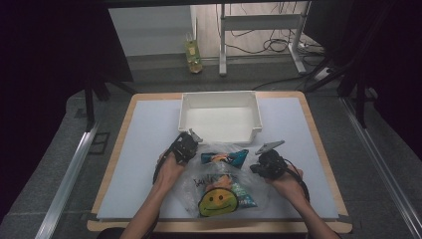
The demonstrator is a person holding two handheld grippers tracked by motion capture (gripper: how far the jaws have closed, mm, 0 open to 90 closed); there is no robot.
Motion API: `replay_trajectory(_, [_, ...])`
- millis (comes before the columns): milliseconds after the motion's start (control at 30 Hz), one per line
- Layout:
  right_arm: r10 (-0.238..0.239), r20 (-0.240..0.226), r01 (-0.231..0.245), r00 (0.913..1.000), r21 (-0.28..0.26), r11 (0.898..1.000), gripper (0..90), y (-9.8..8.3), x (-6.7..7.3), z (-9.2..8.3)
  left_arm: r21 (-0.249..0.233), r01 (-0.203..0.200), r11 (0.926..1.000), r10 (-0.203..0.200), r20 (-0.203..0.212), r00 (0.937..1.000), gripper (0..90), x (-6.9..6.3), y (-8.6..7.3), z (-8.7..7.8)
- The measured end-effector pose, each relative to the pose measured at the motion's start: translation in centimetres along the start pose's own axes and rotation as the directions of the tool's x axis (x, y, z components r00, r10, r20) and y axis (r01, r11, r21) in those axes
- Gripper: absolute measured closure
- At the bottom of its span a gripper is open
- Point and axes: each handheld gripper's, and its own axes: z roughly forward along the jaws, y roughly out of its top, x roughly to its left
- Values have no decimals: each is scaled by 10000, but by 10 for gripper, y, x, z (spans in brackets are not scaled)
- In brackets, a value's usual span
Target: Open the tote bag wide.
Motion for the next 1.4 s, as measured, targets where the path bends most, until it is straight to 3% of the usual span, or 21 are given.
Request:
replay_trajectory(267, [278, 65, -279, 9996, 128, 9995, 893, -14, -9, -8, 200, 279, 9994, -289, 531, 9982, 891, 6, -20, -15])
replay_trajectory(333, [275, -84, -276, 9996, -27, 9996, 893, -15, -7, -14, -743, 393, 9965, -338, 750, 9966, 886, 7, -22, -37])
replay_trajectory(367, [255, -160, -258, 9995, -196, 9995, 893, -13, -5, -18, -743, 393, 9965, -338, 750, 9966, 885, 7, -22, -37])
replay_trajectory(400, [166, -235, -175, 9996, -391, 9991, 893, -10, -3, -24, -1748, 438, 9836, -241, 1130, 9933, 886, 4, -15, -57])
replay_trajectory(433, [106, -295, -121, 9995, -504, 9987, 893, -8, -1, -28, -2030, 492, 9779, -194, 1466, 9890, 886, 2, -11, -66])
replay_trajectory(500, [-84, -478, 49, 9988, -725, 9974, 892, 0, 5, -36, -2044, 665, 9766, -141, 2475, 9688, 886, -2, -5, -72])
replay_trajectory(533, [-84, -478, 49, 9988, -725, 9974, 892, 0, 5, -36, -2044, 665, 9766, -141, 2475, 9688, 881, -2, -5, -72])
replay_trajectory(600, [-348, -955, 258, 9948, -936, 9953, 892, 14, 13, -40, -1243, 784, 9891, -258, 3780, 9255, 882, -10, -4, -64])
replay_trajectory(633, [-393, -1150, 284, 9926, -947, 9951, 891, 16, 15, -39, -1092, 739, 9913, -236, 4045, 9143, 883, -12, -6, -63])
replay_trajectory(667, [-393, -1150, 284, 9926, -947, 9951, 891, 16, 15, -39, -1092, 739, 9913, -236, 4045, 9143, 886, -12, -6, -63])
replay_trajectory(733, [-399, -1903, 237, 9809, -867, 9960, 890, 21, 19, -33, -1009, 882, 9910, -334, 4510, 8919, 891, -15, -12, -64])
replay_trajectory(767, [-413, -2163, 238, 9755, -830, 9963, 890, 21, 21, -30, -1014, 924, 9905, -301, 4963, 8676, 891, -17, -19, -70])
replay_trajectory(800, [-393, -2373, 207, 9707, -803, 9966, 890, 20, 22, -30, -1010, 855, 9912, -221, 5105, 8596, 891, -18, -21, -73])
replay_trajectory(833, [-393, -2373, 207, 9707, -803, 9966, 890, 20, 22, -30, -1010, 855, 9912, -221, 5105, 8596, 891, -18, -21, -73])
replay_trajectory(867, [-430, -2622, 227, 9640, -803, 9965, 890, 16, 25, -32, -896, 625, 9940, -35, 5452, 8383, 891, -25, -27, -80])
replay_trajectory(967, [-483, -2749, 270, 9602, -810, 9964, 890, 11, 28, -36, -823, 268, 9962, 224, 5446, 8384, 891, -32, -32, -86])
replay_trajectory(1067, [-655, -2964, 470, 9528, -691, 9965, 890, 2, 35, -45, -1019, 103, 9947, 487, 5588, 8279, 891, -46, -44, -96])
replay_trajectory(1167, [-774, -2955, 629, 9522, -583, 9963, 891, -3, 40, -49, -1204, 102, 9927, 594, 5599, 8264, 891, -51, -50, -101])
replay_trajectory(1200, [-768, -2952, 631, 9523, -558, 9964, 890, -6, 42, -51, -1291, 115, 9916, 642, 5661, 8219, 890, -54, -54, -103])
replay_trajectory(1333, [-955, -2644, 709, 9597, -1009, 9924, 890, -5, 47, -65, -1831, -78, 9831, 1072, 5399, 8349, 882, -69, -63, -111])
replay_trajectory(1400, [-1099, -2624, 756, 9587, -1373, 9876, 890, 4, 49, -71, -2015, -106, 9794, 1195, 5372, 8349, 884, -72, -63, -113])
